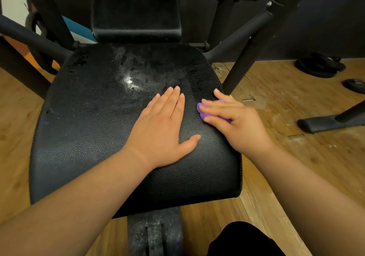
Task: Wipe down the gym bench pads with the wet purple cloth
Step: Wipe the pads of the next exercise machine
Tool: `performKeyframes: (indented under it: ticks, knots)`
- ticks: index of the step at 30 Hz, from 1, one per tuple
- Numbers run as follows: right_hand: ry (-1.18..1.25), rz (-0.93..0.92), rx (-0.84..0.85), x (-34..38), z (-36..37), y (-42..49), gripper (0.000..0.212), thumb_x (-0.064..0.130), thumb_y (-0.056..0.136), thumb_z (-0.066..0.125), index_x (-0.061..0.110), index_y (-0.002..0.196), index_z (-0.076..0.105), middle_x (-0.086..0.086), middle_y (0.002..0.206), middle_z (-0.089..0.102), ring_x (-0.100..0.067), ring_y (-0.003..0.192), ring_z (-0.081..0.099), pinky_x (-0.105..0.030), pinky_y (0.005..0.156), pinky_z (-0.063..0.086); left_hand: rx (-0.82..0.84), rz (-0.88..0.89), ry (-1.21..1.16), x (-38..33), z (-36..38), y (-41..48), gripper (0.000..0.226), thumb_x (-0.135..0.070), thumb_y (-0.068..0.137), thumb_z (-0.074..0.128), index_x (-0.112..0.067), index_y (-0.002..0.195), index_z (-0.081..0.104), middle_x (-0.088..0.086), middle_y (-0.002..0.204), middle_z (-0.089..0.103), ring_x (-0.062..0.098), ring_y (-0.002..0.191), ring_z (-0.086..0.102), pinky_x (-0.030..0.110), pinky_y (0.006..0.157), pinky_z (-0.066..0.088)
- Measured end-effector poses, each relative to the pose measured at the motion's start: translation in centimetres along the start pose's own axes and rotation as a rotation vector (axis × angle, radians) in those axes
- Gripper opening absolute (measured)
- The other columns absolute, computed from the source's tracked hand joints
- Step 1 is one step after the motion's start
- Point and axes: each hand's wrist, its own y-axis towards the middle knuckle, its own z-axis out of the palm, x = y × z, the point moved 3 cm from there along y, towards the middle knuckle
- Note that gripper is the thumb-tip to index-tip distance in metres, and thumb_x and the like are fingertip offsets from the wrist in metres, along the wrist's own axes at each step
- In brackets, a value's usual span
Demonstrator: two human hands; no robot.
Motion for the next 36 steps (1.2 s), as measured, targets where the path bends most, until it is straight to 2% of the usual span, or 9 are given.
performKeyframes:
  ticks: [4, 10, 14, 18, 21, 24, 28, 31, 36]
  knots:
    - [0.049, 0.089, -0.030, -0.3, 0.2, 2.5, 0.037, 0.014, 0.086, 0.070, 0.030, 0.119, 0.061, 0.016, 0.120, 0.059, -0.014, 0.138, 0.039, -0.017, 0.113, 0.024, -0.003, -0.003, -0.003, 0.0, -0.1, 0.0, 0.097, -0.072, 0.083, 0.023, -0.003, 0.151, 0.024, 0.014, 0.160, 0.019, 0.024, 0.149, 0.014, 0.038, 0.120, 0.007]
    - [-0.063, -0.015, 0.015, 0.8, 0.4, -2.8, 0.036, 0.030, 0.085, 0.066, 0.029, 0.120, 0.063, 0.031, 0.122, 0.055, -0.001, 0.136, 0.038, -0.027, 0.119, 0.017, -0.011, 0.004, -0.011, 0.1, 0.0, 0.1, 0.096, -0.071, 0.084, 0.025, -0.001, 0.150, 0.026, 0.016, 0.159, 0.021, 0.026, 0.148, 0.016, 0.040, 0.120, 0.009]
    - [-0.003, -0.016, 0.035, 0.1, -0.1, -0.6, 0.033, 0.024, 0.085, 0.069, 0.024, 0.118, 0.066, 0.009, 0.122, 0.065, -0.016, 0.133, 0.048, -0.043, 0.117, 0.028, -0.022, -0.005, 0.013, -0.1, 0.0, -0.1, 0.094, -0.069, 0.084, 0.027, 0.000, 0.148, 0.031, 0.017, 0.157, 0.027, 0.028, 0.147, 0.022, 0.041, 0.119, 0.016]
    - [0.048, 0.080, -0.024, 0.1, 0.0, 0.6, 0.036, 0.015, 0.086, 0.071, 0.028, 0.118, 0.063, 0.018, 0.119, 0.061, -0.010, 0.137, 0.040, -0.031, 0.117, 0.028, -0.034, -0.014, 0.034, -0.2, 0.1, -0.5, 0.090, -0.067, 0.086, 0.027, -0.001, 0.147, 0.034, 0.016, 0.155, 0.030, 0.028, 0.146, 0.025, 0.042, 0.118, 0.020]
    - [-0.051, 0.022, -0.024, 0.9, 0.5, -2.3, 0.037, 0.021, 0.085, 0.070, 0.029, 0.120, 0.062, 0.025, 0.121, 0.057, -0.005, 0.137, 0.039, -0.035, 0.119, 0.023, -0.041, 0.004, 0.033, -0.4, 0.1, -0.6, 0.089, -0.066, 0.087, 0.029, 0.000, 0.147, 0.035, 0.016, 0.155, 0.032, 0.029, 0.145, 0.026, 0.043, 0.119, 0.020]
    - [-0.081, -0.012, 0.004, 1.0, 0.3, -3.2, 0.035, 0.027, 0.084, 0.067, 0.029, 0.119, 0.063, 0.026, 0.120, 0.058, -0.002, 0.135, 0.039, -0.025, 0.118, 0.018, -0.042, 0.023, 0.021, -1.0, 0.2, -0.7, 0.090, -0.065, 0.086, 0.030, 0.001, 0.146, 0.036, 0.018, 0.154, 0.032, 0.029, 0.145, 0.026, 0.043, 0.118, 0.020]
    - [-0.013, -0.001, 0.023, 0.3, 0.0, -0.5, 0.034, 0.023, 0.085, 0.070, 0.025, 0.119, 0.064, 0.011, 0.122, 0.063, -0.016, 0.134, 0.046, -0.037, 0.117, 0.028, -0.044, 0.016, 0.034, -1.0, 0.0, -1.1, 0.089, -0.066, 0.086, 0.030, 0.000, 0.146, 0.036, 0.016, 0.154, 0.033, 0.029, 0.143, 0.030, 0.041, 0.116, 0.023]
    - [-0.011, 0.035, -0.042, 0.3, 0.3, -0.5, 0.036, 0.017, 0.086, 0.071, 0.026, 0.120, 0.062, 0.015, 0.121, 0.060, -0.014, 0.136, 0.042, -0.031, 0.116, 0.029, -0.040, 0.028, 0.028, -0.7, 0.0, -2.5, 0.084, -0.062, 0.088, 0.033, -0.001, 0.145, 0.038, 0.015, 0.154, 0.033, 0.028, 0.143, 0.031, 0.042, 0.115, 0.028]
    - [-0.142, -0.035, -0.067, 1.6, 1.1, -5.3, 0.033, 0.027, 0.085, 0.068, 0.028, 0.117, 0.063, 0.017, 0.123, 0.059, -0.008, 0.133, 0.044, -0.027, 0.118, 0.021, -0.044, 0.061, 0.064, -0.3, 0.2, -5.0, 0.083, -0.061, 0.089, 0.036, -0.002, 0.147, 0.036, 0.016, 0.156, 0.030, 0.028, 0.145, 0.027, 0.040, 0.118, 0.021]
